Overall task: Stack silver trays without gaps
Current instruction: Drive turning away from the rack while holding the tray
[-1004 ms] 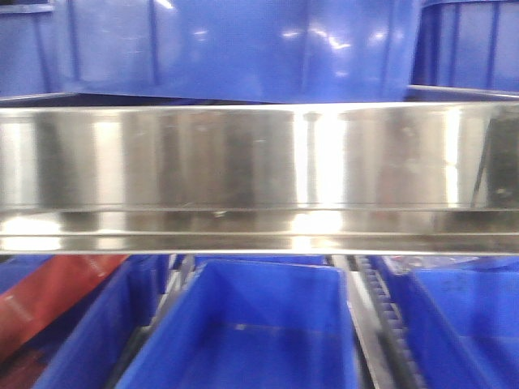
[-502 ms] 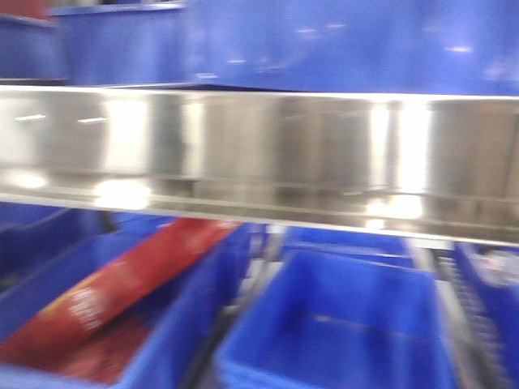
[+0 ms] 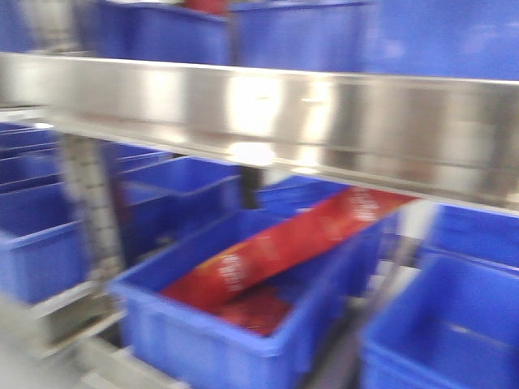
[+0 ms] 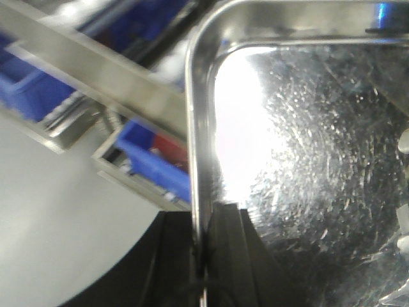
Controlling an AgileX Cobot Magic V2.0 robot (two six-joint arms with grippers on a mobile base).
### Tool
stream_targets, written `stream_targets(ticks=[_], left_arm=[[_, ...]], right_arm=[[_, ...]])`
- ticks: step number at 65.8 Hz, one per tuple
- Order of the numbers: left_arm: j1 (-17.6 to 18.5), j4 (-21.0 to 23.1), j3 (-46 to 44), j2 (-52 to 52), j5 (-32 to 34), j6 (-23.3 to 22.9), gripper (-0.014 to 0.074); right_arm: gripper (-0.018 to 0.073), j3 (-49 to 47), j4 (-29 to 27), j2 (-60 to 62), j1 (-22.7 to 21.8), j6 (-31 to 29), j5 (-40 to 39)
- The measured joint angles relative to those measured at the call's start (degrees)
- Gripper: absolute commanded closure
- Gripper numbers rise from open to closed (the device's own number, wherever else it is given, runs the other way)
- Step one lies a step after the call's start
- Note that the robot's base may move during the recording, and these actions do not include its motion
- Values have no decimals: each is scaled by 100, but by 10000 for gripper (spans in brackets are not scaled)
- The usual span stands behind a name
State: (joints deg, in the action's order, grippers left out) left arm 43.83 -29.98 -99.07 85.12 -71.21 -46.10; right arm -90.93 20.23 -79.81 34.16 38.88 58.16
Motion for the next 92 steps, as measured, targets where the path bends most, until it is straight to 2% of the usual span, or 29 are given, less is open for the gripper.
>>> stream_targets(ticks=[92], left_arm=[[0, -10, 0, -9, -13, 0, 610]], right_arm=[[637, 0, 10, 0, 0, 0, -43]])
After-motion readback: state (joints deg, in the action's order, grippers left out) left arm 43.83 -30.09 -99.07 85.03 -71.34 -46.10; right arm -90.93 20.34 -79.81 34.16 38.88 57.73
